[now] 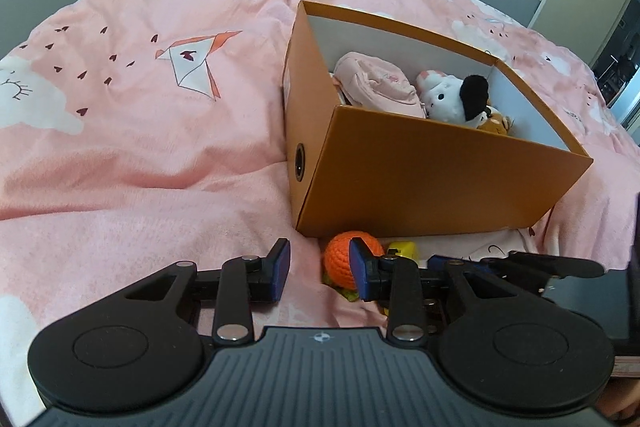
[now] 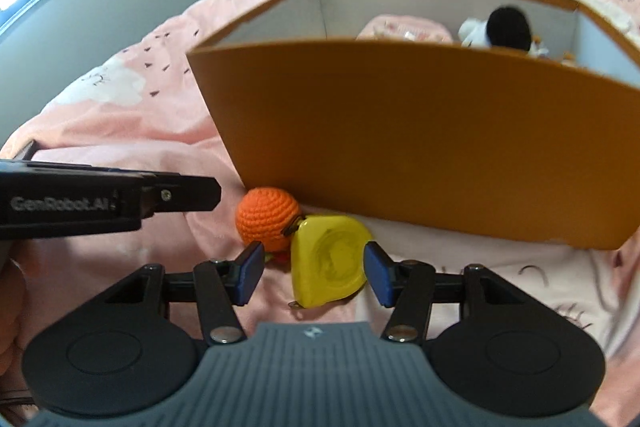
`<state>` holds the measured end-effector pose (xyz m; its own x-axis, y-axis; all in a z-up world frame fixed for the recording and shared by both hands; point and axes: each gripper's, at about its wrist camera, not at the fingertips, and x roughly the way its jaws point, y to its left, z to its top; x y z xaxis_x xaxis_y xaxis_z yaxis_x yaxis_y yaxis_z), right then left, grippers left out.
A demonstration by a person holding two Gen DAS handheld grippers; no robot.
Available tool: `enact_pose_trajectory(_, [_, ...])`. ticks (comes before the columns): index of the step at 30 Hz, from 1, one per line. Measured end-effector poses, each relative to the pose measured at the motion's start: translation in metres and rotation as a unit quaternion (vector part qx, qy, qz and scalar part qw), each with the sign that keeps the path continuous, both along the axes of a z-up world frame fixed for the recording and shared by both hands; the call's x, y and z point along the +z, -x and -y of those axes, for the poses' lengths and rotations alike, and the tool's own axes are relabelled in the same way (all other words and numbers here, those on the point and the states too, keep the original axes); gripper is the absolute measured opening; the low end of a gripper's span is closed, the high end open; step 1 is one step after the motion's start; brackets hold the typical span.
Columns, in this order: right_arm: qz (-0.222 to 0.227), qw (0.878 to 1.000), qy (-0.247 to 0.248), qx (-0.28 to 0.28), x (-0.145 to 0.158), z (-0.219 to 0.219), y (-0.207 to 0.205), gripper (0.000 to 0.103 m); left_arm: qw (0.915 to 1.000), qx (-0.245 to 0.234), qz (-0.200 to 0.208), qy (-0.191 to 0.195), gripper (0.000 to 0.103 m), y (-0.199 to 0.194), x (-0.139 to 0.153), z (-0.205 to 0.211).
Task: Organize objects
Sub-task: 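Grasp the orange knitted ball with the left tool while the right tool grasps the yellow tape measure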
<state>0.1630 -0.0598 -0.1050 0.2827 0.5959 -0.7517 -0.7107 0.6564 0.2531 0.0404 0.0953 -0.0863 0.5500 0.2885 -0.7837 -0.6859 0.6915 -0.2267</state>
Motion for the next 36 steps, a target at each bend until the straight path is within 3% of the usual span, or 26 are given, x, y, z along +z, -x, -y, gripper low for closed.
enact_pose_trajectory(11, [-0.055, 0.998, -0.006, -0.007, -0.028, -0.004, -0.018, 0.065, 0.9999, -0.006, 0.002, 0.014, 0.039, 0.001, -0.005, -0.006])
enact_pose_trajectory(12, [-0.063, 0.998, -0.010, -0.010, -0.031, -0.003, -0.020, 0.062, 0.9999, -0.006, 0.001, 0.015, 0.039, 0.000, -0.006, -0.007])
enact_pose_trajectory(14, [-0.067, 0.998, -0.010, -0.018, -0.033, 0.000, -0.021, 0.040, 0.9998, -0.005, 0.000, 0.018, 0.039, 0.000, -0.007, -0.008])
enact_pose_trajectory(17, [-0.072, 0.997, -0.014, -0.022, -0.030, 0.005, -0.021, 0.023, 0.9997, -0.011, 0.002, 0.020, 0.039, 0.000, -0.007, -0.009])
enact_pose_trajectory(21, [-0.056, 0.998, -0.006, -0.035, -0.023, 0.014, -0.018, 0.022, 0.9994, -0.013, 0.014, 0.030, 0.040, 0.002, -0.008, -0.010])
enact_pose_trajectory(27, [-0.052, 0.997, 0.022, -0.049, -0.019, 0.032, -0.016, 0.026, 0.9983, -0.036, 0.030, 0.035, 0.057, -0.005, -0.009, -0.004])
enact_pose_trajectory(29, [-0.053, 0.997, 0.022, -0.058, -0.017, 0.040, -0.017, 0.030, 0.9983, -0.046, 0.020, 0.029, 0.058, -0.013, -0.012, -0.001])
enact_pose_trajectory(36, [-0.075, 0.993, 0.018, -0.085, -0.014, 0.051, -0.026, 0.031, 0.9979, -0.060, -0.021, 0.009, 0.058, -0.036, -0.028, 0.005])
